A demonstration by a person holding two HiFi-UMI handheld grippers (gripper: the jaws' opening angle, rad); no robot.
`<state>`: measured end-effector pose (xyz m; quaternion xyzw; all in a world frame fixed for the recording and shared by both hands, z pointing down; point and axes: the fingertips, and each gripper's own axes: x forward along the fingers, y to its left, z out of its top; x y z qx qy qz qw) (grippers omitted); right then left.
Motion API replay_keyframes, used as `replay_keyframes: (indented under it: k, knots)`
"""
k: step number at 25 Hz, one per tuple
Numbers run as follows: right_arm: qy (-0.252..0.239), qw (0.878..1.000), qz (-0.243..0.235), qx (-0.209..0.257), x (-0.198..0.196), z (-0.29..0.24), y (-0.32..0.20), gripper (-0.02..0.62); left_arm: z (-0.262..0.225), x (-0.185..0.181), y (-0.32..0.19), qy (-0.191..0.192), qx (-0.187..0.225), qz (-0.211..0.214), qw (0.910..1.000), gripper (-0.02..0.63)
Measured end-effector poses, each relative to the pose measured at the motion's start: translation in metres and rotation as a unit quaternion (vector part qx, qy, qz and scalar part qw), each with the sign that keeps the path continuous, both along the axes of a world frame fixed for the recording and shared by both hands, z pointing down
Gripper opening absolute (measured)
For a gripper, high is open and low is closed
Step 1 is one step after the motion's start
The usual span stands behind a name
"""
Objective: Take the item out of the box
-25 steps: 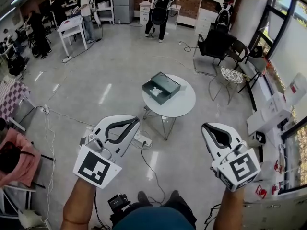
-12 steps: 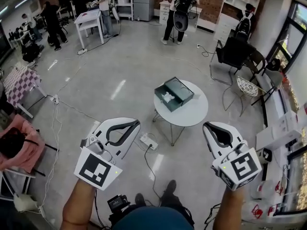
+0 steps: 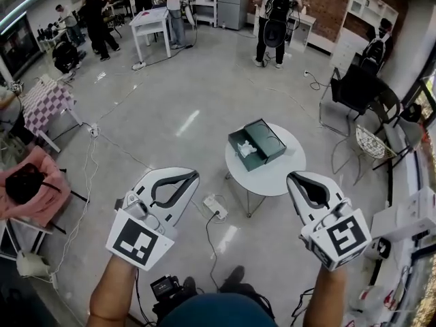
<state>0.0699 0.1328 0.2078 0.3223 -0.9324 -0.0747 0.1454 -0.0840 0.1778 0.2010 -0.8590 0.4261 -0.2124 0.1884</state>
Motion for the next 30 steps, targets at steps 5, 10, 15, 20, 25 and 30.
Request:
replay_keyframes:
  k: [5, 10, 15, 20, 25, 30]
  knots:
    - [-0.009, 1.0, -0.026, -0.005, 0.036, 0.011, -0.043, 0.04, 0.008, 0.041, -0.035, -0.012, -0.003, -0.023, 0.9997, 0.021]
    - [-0.01, 0.999, -0.035, -0.006, 0.069, 0.017, -0.076, 0.04, 0.013, 0.077, -0.068, -0.012, -0.006, -0.027, 0.9995, 0.021]
    - [-0.009, 1.0, -0.018, -0.012, 0.082, 0.019, -0.107, 0.04, 0.014, 0.091, -0.108, -0.011, -0.008, -0.007, 0.9999, 0.021]
    - [-0.004, 1.0, 0.026, -0.012, 0.083, 0.026, -0.149, 0.04, 0.022, 0.087, -0.165, -0.005, -0.009, 0.036, 0.9993, 0.021]
    - [-0.001, 0.997, 0.074, -0.018, 0.062, 0.024, -0.191, 0.04, 0.019, 0.065, -0.227, 0.005, -0.012, 0.081, 0.9966, 0.021]
    - [-0.002, 0.992, 0.12, -0.029, 0.026, 0.023, -0.234, 0.04, 0.02, 0.031, -0.283, 0.008, -0.011, 0.127, 0.9919, 0.021]
